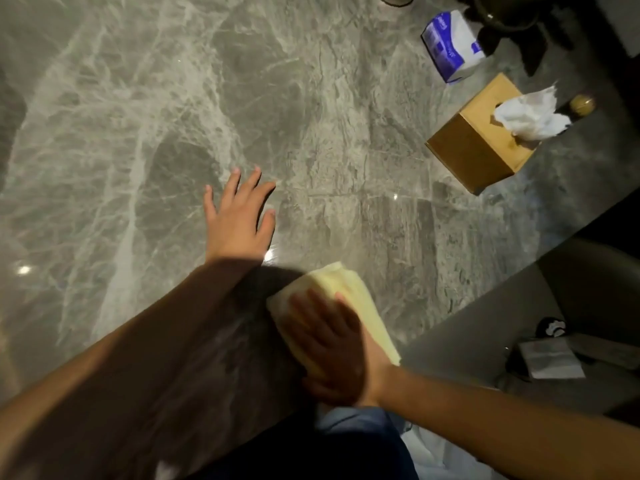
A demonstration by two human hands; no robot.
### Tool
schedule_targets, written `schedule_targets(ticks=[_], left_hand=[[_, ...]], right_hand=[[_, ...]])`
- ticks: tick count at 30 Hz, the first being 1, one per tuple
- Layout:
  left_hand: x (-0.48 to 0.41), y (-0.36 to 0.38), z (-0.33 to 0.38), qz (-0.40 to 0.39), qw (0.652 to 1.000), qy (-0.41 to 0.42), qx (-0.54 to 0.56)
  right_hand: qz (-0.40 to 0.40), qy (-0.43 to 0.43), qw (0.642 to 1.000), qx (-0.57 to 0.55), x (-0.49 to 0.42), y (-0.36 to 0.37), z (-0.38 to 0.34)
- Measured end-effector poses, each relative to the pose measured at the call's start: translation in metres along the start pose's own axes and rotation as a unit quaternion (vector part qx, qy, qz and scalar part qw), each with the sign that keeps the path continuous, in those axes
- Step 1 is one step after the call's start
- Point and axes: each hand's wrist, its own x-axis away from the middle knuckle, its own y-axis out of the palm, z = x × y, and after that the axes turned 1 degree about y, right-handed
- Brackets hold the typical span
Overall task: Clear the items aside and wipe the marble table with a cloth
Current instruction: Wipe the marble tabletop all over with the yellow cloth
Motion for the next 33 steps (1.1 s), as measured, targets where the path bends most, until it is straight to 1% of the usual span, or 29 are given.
schedule_targets(ticks=[4,7,10,13,16,18,22,24,26,29,31,33], left_hand=[[0.015,-0.015,-0.028,-0.013,0.998,0.050,0.039],[0.039,-0.029,-0.056,-0.016,0.997,0.051,0.057],[0.072,-0.045,-0.087,0.010,0.997,0.010,0.071],[0.110,-0.062,-0.126,0.047,0.997,-0.038,0.039],[0.147,-0.079,-0.169,0.073,0.995,-0.068,-0.009],[0.170,-0.091,-0.196,0.096,0.989,-0.109,-0.026],[0.212,-0.115,-0.240,0.174,0.964,-0.201,0.000],[0.232,-0.126,-0.255,0.231,0.941,-0.245,0.014],[0.250,-0.134,-0.271,0.272,0.919,-0.284,0.037],[0.272,-0.139,-0.287,0.296,0.901,-0.311,0.063],[0.278,-0.138,-0.291,0.316,0.890,-0.323,0.061],[0.281,-0.138,-0.293,0.343,0.870,-0.352,0.044]], right_hand=[[-0.030,-0.074,0.996,0.051,-0.016,0.020,-0.044],[-0.053,-0.130,0.986,0.093,-0.031,0.028,-0.068],[-0.074,-0.219,0.968,0.092,-0.046,0.031,-0.091],[-0.108,-0.309,0.939,0.104,-0.067,0.036,-0.116],[-0.135,-0.351,0.918,0.129,-0.091,0.048,-0.150],[-0.135,-0.370,0.909,0.137,-0.107,0.058,-0.173],[-0.126,-0.402,0.899,0.120,-0.133,0.069,-0.206],[-0.123,-0.431,0.886,0.119,-0.150,0.069,-0.218],[-0.112,-0.455,0.873,0.133,-0.170,0.071,-0.233],[-0.081,-0.463,0.872,0.133,-0.198,0.078,-0.256],[-0.057,-0.465,0.876,0.117,-0.217,0.084,-0.271],[-0.041,-0.474,0.876,0.085,-0.234,0.089,-0.281]])
